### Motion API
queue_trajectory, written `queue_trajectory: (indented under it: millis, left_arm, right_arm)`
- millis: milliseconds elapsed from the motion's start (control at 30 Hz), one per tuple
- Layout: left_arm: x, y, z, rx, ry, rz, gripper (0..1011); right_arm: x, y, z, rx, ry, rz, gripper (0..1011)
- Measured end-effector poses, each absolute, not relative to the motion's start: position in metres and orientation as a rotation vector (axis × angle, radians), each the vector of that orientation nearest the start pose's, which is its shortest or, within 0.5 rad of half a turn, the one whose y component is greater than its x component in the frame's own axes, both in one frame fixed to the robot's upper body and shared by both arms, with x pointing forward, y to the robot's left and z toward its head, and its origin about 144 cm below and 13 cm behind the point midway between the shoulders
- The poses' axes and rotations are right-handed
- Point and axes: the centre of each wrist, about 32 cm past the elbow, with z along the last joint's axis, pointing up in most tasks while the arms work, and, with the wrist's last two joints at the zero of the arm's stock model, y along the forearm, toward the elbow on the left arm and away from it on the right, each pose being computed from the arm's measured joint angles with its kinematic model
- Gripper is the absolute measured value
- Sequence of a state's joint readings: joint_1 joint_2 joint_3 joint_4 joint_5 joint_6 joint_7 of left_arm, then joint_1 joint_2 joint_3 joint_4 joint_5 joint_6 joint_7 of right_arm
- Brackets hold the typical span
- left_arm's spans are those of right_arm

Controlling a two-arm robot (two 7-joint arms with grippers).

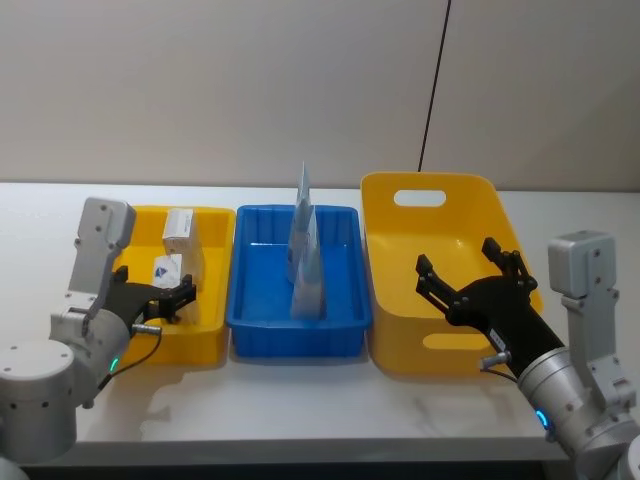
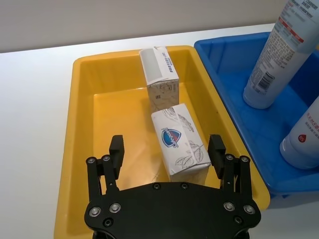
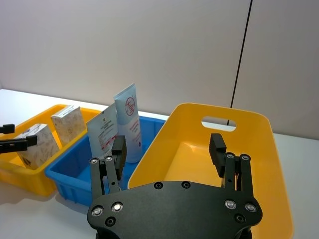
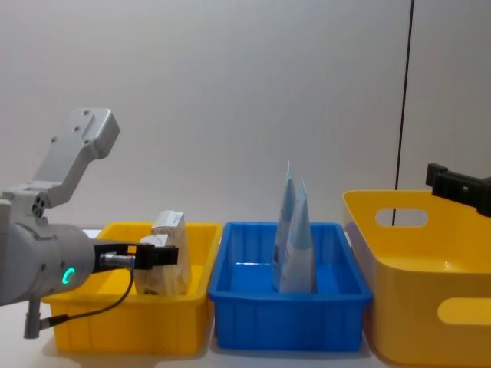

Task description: Bimanual collaborative sorting of washing and personal care products

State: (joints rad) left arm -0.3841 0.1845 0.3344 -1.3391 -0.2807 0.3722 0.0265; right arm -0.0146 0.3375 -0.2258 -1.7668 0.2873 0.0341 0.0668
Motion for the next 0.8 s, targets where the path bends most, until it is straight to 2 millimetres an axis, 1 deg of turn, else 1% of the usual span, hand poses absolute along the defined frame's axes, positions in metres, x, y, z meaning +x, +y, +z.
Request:
queue_trajectory:
  millis: [600, 667, 700, 800]
  left_arm:
    - [0.5616, 0.1889, 1.19, 0.265, 0.176, 1.292, 1003]
    - [0.562, 0.1887, 1.1899, 0.267, 0.174, 1.292, 969]
    - [0.5622, 0.1884, 1.19, 0.267, 0.173, 1.291, 930]
    - [0.5625, 0.1882, 1.19, 0.269, 0.172, 1.29, 885]
  right_arm:
    - [0.4433, -0.2371, 1.1887, 0.026, -0.075, -1.23, 1002]
    - [0.4433, -0.2371, 1.1887, 0.026, -0.075, -1.229, 1002]
    - [0.4433, -0.2371, 1.1887, 0.026, -0.075, -1.23, 1002]
    - [0.4433, -0.2371, 1.1887, 0.026, -0.075, -1.229, 1002]
